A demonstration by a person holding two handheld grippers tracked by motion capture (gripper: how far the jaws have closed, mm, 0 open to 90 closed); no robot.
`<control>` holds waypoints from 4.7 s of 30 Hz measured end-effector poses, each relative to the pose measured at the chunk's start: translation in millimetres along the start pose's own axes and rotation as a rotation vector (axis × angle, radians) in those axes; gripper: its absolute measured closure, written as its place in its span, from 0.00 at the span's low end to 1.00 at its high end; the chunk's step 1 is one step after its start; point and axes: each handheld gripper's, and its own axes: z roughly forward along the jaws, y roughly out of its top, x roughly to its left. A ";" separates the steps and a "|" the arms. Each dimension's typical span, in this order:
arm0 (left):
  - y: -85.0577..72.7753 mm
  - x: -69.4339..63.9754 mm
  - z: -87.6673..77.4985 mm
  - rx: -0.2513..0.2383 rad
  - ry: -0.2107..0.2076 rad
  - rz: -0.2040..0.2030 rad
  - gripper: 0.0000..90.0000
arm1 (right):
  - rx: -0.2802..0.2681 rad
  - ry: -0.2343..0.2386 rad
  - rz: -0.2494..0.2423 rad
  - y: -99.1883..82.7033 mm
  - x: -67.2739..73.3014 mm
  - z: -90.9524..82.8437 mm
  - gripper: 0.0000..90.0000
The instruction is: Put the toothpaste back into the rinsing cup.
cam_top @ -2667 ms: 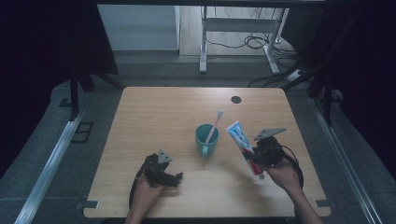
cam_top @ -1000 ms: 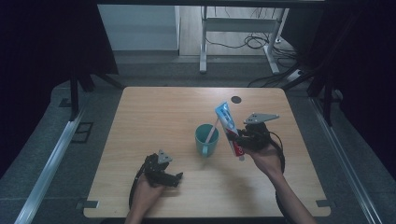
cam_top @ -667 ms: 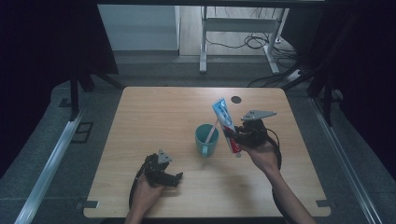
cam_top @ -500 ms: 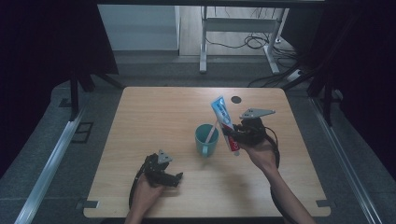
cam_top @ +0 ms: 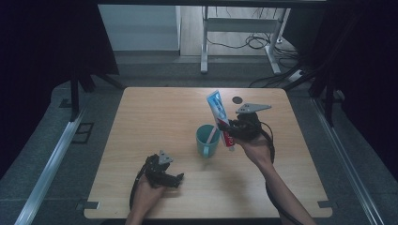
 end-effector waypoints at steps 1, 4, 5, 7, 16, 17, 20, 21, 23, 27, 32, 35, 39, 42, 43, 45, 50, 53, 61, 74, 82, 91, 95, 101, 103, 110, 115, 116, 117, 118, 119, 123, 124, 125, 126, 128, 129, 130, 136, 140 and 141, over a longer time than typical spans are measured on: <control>0.0 0.0 0.0 0.000 0.000 0.000 0.00 | -0.002 0.002 0.001 1.2 0.1 1.0 0.80; 0.0 -0.1 0.0 0.000 0.000 0.000 0.00 | -0.009 0.007 0.001 4.8 0.8 4.4 0.80; 0.0 0.0 -0.1 0.000 -0.001 0.000 0.00 | -0.014 0.005 0.001 5.9 1.3 5.5 0.80; 0.0 0.0 0.0 0.000 -0.001 0.000 0.00 | -0.019 0.011 0.008 8.2 1.8 6.8 0.80; 0.0 0.0 -0.1 0.000 -0.001 0.001 0.00 | -0.040 0.009 0.005 19.7 3.9 13.3 0.80; 0.0 0.0 -0.1 0.000 -0.002 0.001 0.00 | -0.042 0.008 0.005 21.0 4.2 13.8 0.80; 0.0 0.0 0.0 -0.001 -0.002 0.001 0.00 | -0.050 0.012 0.012 24.1 4.2 15.4 0.80; 0.0 0.0 0.0 -0.001 -0.002 0.001 0.00 | -0.053 0.011 0.013 25.0 4.1 16.1 0.80; 0.0 0.0 0.0 -0.001 -0.002 0.001 0.00 | -0.056 0.006 0.010 27.2 4.5 17.8 0.80; 0.0 0.0 0.0 -0.001 -0.002 0.001 0.00 | -0.064 0.003 0.006 31.8 6.0 21.2 0.80; 0.0 0.0 0.0 0.000 -0.002 0.001 0.00 | -0.075 0.006 -0.002 36.4 9.3 26.7 0.80; 0.0 0.0 0.0 -0.001 -0.002 0.001 0.00 | -0.079 0.009 -0.006 36.9 11.2 30.9 0.80; 0.0 0.0 0.0 -0.001 -0.002 0.001 0.00 | -0.075 0.006 -0.012 34.7 12.6 37.6 0.80; 0.0 0.0 0.0 -0.001 -0.002 0.001 0.00 | -0.075 0.006 -0.010 31.8 12.3 42.1 0.80; 0.0 0.0 0.0 -0.001 -0.002 0.001 0.00 | -0.075 0.005 -0.008 30.8 12.2 43.5 0.80; 0.0 -0.1 0.0 -0.001 -0.002 0.000 0.00 | -0.074 0.004 -0.009 28.7 12.0 46.1 0.80; 0.0 -0.1 0.0 -0.001 -0.002 0.000 0.00 | -0.073 0.003 -0.009 23.4 12.6 51.7 0.80; 0.0 0.0 -0.1 0.000 -0.002 0.001 0.00 | -0.072 0.005 -0.010 20.0 12.7 54.5 0.80; 0.0 0.1 -0.2 0.002 -0.002 0.003 0.00 | -0.073 0.003 -0.011 10.2 12.8 62.2 0.80; -0.1 -0.2 -0.2 0.002 -0.003 -0.001 0.00 | -0.053 -0.009 -0.020 -5.1 12.8 74.1 0.80; -0.1 -0.1 -0.2 0.002 -0.003 0.000 0.00 | -0.042 -0.009 -0.023 -13.2 14.9 81.0 0.79; -0.1 -0.2 -0.2 0.002 -0.003 0.000 0.00 | -0.045 -0.010 -0.023 -21.6 16.6 85.6 0.79; -0.2 -0.2 0.0 -0.001 -0.002 -0.001 0.00 | -0.051 -0.005 -0.024 -24.2 17.3 86.2 0.78; -0.1 -0.2 0.0 -0.001 -0.003 -0.001 0.00 | -0.054 -0.006 -0.027 -27.0 17.3 86.2 0.77; -0.1 -0.2 0.0 -0.001 -0.003 0.000 0.00 | -0.049 -0.008 -0.028 -28.4 17.3 86.4 0.77; -0.1 -0.2 0.0 -0.001 -0.003 -0.001 0.00 | -0.033 -0.007 -0.022 -34.5 15.1 87.0 0.76; -0.1 -0.2 0.0 -0.001 -0.003 -0.001 0.00 | -0.010 0.006 -0.021 -40.5 13.9 89.0 0.75; -0.1 -0.2 0.0 -0.001 -0.002 -0.001 0.00 | -0.012 0.006 -0.016 -40.8 13.5 88.8 0.75; -0.1 -0.2 0.0 -0.001 -0.003 -0.001 0.00 | -0.010 0.006 -0.014 -40.7 13.3 88.7 0.75; -0.2 -0.2 0.0 -0.001 -0.003 -0.001 0.00 | -0.007 0.007 -0.014 -40.2 13.3 88.8 0.75; -0.1 -0.2 0.0 -0.001 -0.003 -0.001 0.00 | -0.004 0.009 -0.011 -39.8 13.4 89.0 0.74; -0.2 -0.2 0.0 -0.001 -0.003 -0.001 0.00 | 0.001 0.018 -0.002 -39.0 12.2 89.1 0.72; -0.1 -0.2 0.0 -0.001 -0.003 -0.001 0.00 | 0.004 0.023 0.003 -38.5 11.6 88.5 0.71; -0.1 -0.2 0.0 -0.001 -0.003 0.000 0.00 | 0.003 0.025 0.007 -38.2 11.7 88.4 0.70; -0.1 -0.2 0.0 0.000 -0.003 0.000 0.00 | 0.002 0.028 0.008 -37.6 11.7 88.1 0.69; -0.1 -0.2 0.0 0.000 -0.003 0.000 0.00 | 0.004 0.032 0.012 -36.1 12.4 87.3 0.67; -0.1 -0.2 0.0 0.000 -0.003 0.000 0.00 | 0.008 0.034 0.011 -35.3 12.9 86.9 0.65; -0.1 -0.2 0.0 0.000 -0.003 -0.001 0.00 | 0.010 0.034 0.009 -34.7 13.4 86.9 0.64; -0.1 -0.2 0.0 -0.001 -0.003 0.000 0.00 | 0.021 0.036 0.002 -32.6 14.2 84.2 0.59; -0.1 -0.2 0.0 -0.001 -0.003 0.000 0.00 | 0.031 0.041 -0.001 -30.6 13.7 81.4 0.56; -0.1 -0.2 0.0 -0.001 -0.002 0.000 0.00 | 0.031 0.042 0.000 -30.1 13.4 80.6 0.55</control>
